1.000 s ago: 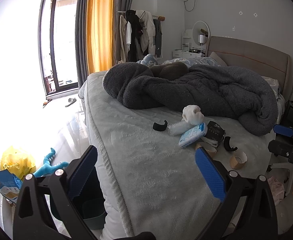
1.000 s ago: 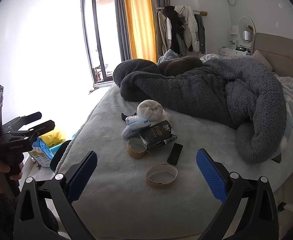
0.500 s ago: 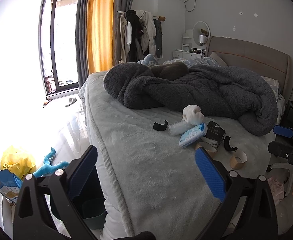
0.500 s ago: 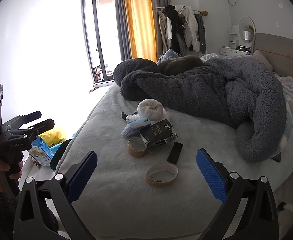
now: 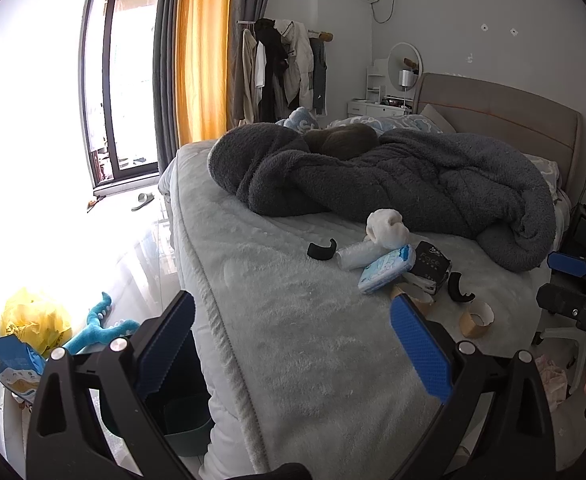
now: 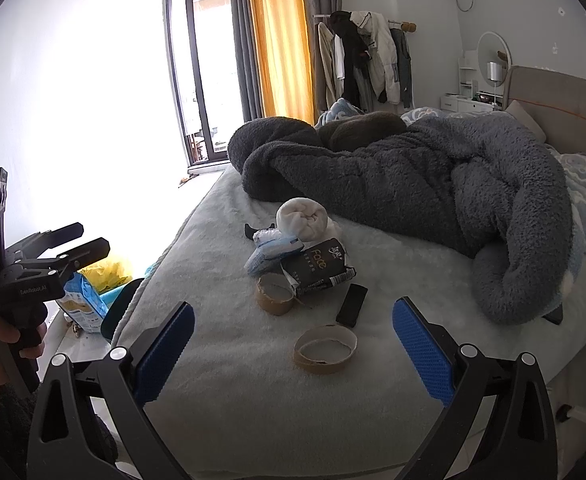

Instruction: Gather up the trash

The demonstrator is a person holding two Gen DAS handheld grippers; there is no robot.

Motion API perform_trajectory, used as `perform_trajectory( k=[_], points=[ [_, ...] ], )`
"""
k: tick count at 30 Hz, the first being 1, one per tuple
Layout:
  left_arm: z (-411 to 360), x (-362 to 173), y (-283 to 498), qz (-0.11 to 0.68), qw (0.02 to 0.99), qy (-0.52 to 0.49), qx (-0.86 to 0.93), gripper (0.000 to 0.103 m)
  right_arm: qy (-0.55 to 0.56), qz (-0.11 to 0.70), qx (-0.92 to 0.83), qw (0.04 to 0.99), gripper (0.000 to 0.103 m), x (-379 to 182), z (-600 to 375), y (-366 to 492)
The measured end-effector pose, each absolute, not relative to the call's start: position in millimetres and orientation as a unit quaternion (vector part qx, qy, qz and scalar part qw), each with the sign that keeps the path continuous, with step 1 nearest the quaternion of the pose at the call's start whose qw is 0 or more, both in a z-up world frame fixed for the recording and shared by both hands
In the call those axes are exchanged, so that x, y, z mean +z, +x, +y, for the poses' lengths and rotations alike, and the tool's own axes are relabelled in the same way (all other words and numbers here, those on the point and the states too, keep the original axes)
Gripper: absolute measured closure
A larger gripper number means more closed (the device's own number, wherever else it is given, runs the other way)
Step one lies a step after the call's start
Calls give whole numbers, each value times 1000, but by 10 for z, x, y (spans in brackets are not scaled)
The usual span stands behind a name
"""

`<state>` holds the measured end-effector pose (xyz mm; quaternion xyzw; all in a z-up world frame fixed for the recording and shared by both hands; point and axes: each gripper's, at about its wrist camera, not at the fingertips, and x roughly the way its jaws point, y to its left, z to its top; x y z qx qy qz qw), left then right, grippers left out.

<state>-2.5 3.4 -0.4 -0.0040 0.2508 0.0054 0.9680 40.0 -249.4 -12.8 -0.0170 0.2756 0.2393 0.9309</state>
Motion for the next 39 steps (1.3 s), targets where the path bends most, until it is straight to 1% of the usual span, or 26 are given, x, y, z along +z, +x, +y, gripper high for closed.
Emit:
perform_trajectory(
  k=[18,25,33,39],
  points=[
    [6,-2,-76,247,969,6,11,3,-16,275,239,931,3,-145,-2492,387],
    [36,-30,-79,254,967,-15,4,3,-12,278,243,929,3,-147,-2459,386],
    [10,-27,-86,244,970,-2,13,3,-6,284,248,926,3,-143,-2476,385],
    [8,-60,-51,253,967,-4,22,3,2,282,249,927,3,-105,-2500,381]
  ],
)
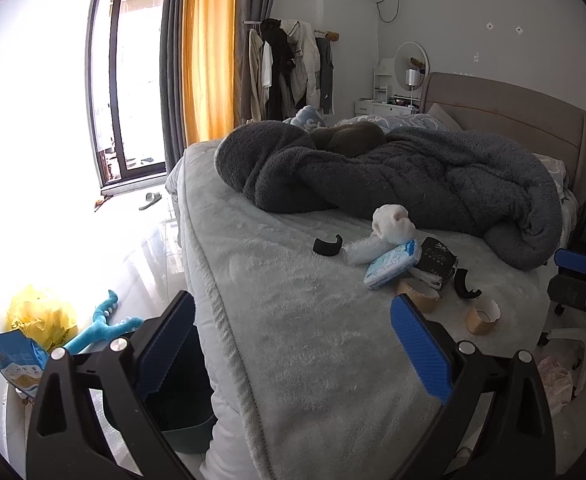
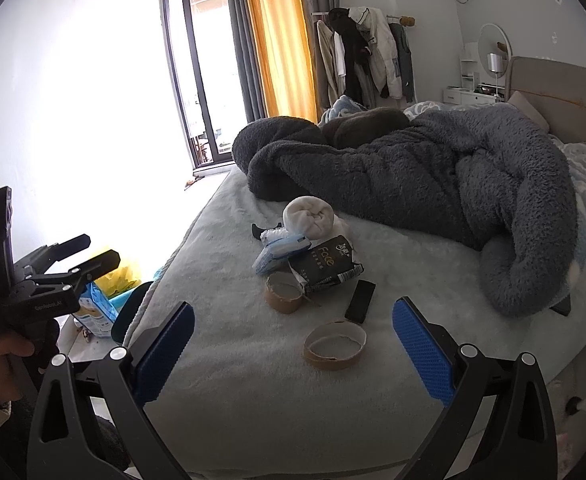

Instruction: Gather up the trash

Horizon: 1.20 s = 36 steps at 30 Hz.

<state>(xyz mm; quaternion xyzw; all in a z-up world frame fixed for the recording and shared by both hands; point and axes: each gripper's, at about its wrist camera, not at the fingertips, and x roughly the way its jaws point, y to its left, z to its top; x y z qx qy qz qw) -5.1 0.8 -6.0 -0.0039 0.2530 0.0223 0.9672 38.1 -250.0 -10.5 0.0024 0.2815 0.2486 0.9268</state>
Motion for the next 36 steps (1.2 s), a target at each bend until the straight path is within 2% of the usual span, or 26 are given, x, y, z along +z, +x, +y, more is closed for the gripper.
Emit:
perform_trajectory(
  k=[28,30,32,36],
  points=[
    [75,-76,84,291,956,-28,-16,4,-22,333,231,914,3,-440,-2424,529],
    [78,-85,107,298,954,-29,-21,4,-17,343,228,911,6,-490,-2447,573],
    [63,-101,134,302,952,-26,-28,4,-17,355,230,906,17,-548,-2436,616],
    [20,-120,196,310,949,-26,-54,4,-26,373,236,897,18,-632,-2380,678]
  ],
)
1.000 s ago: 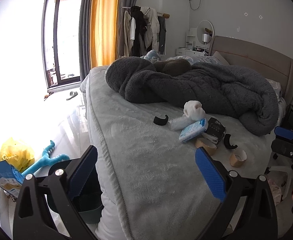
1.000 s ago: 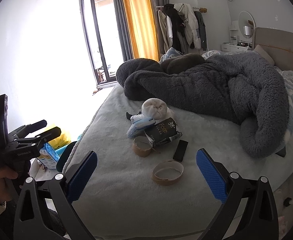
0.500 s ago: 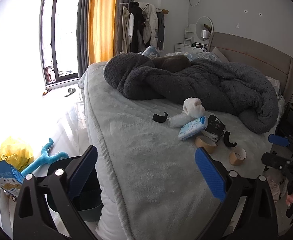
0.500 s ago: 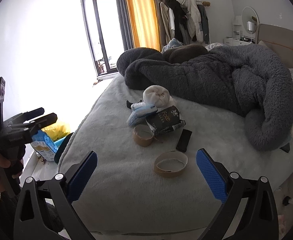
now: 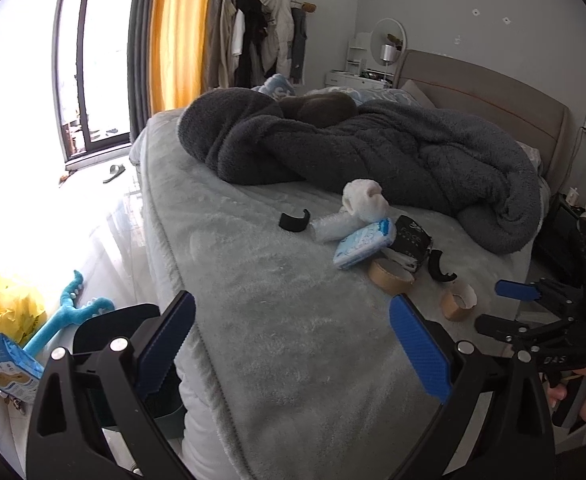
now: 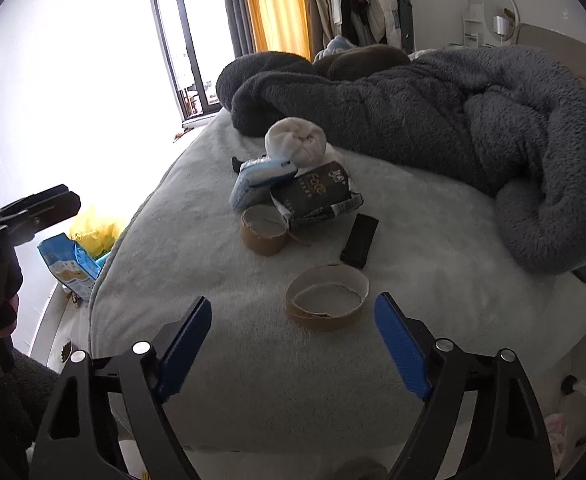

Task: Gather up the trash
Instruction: 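Lower the right gripper onto the brown tape roll and close it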

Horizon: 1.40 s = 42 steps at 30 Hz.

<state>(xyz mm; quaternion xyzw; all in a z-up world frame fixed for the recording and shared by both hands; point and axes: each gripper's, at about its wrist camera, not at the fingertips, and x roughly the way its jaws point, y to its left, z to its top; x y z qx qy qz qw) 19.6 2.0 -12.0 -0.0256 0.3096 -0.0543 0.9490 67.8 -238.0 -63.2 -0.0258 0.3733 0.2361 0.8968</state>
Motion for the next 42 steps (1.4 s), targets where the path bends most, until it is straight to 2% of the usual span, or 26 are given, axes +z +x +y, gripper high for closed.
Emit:
perform_trajectory(
  k=[11,14,18,23,26,42],
  points=[
    [30,-229,575,328,931,-71,-140,4,-16,418,221,881,19,-840,-2383,1039],
    [51,-247,691,335,928,-81,-144,4,-14,431,225,874,28,-892,-2401,1096],
    [71,-245,843,341,922,-106,-151,4,-19,441,236,866,32,-931,-2393,1147],
    [35,-263,1045,349,915,-122,-160,4,-25,455,250,854,46,-989,-2400,1208],
    [-1,-332,1166,366,905,-137,-167,4,-20,461,260,848,48,-986,-2414,1268],
    [-171,-771,1744,435,854,-202,-202,4,21,397,272,876,48,-550,-2750,1485]
  ],
)
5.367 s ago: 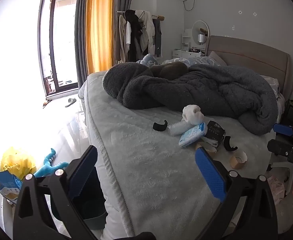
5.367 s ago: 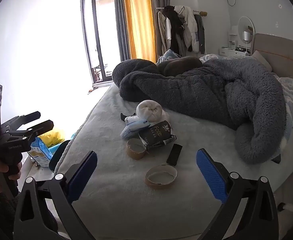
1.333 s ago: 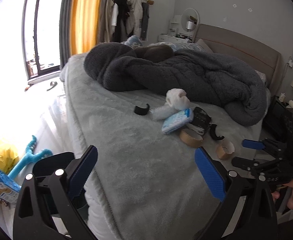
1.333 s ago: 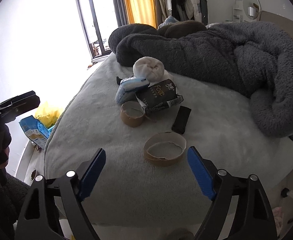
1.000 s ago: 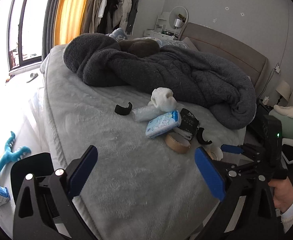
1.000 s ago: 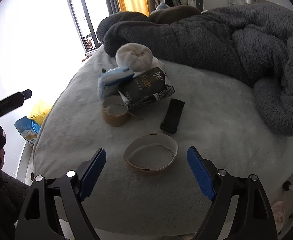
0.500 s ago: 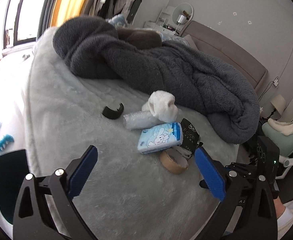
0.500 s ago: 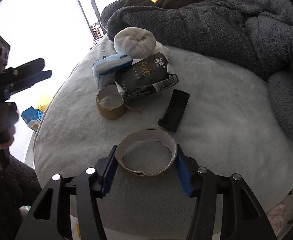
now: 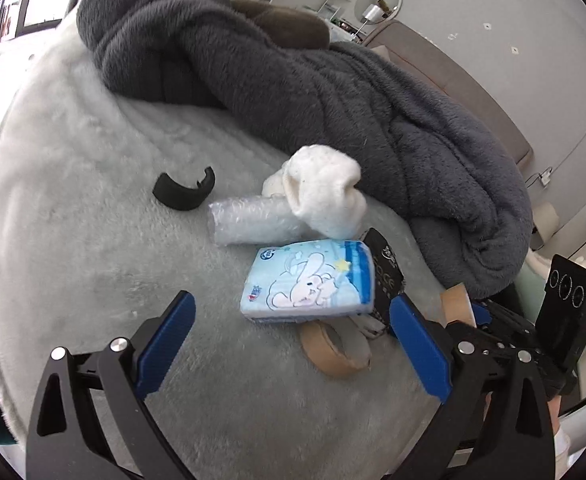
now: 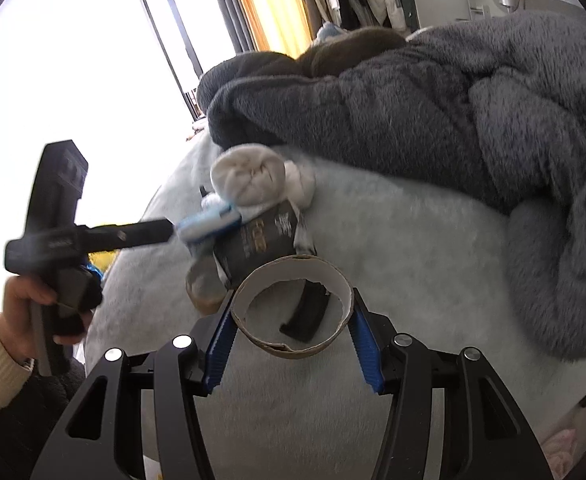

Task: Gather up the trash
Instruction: 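Grasp the blue wet-wipes pack with the left gripper while the right lifts the tape roll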

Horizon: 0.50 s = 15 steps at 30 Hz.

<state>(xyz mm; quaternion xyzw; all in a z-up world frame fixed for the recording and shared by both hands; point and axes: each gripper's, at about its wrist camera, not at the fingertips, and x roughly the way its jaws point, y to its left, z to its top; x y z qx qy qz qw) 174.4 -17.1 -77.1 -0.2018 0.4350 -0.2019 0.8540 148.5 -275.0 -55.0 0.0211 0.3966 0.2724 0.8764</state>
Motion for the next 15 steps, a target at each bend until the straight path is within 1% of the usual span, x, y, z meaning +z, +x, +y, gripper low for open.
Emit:
perform_trajectory(
  k=[4,12,13,15],
  points=[
    [-174,-896,1871,453,836,-224,-215,4,27,391,273,879,48,-488,-2746,1578],
    [-274,-952,1979,461,831,-203,-237,5,37,375,270,886,48,-382,-2704,1778],
    [-277,-954,1990,462,831,-201,-237,6,37,374,270,886,48,-379,-2696,1790],
    [-291,-947,1996,460,833,-195,-237,17,38,373,269,887,48,-365,-2659,1833]
  ],
)
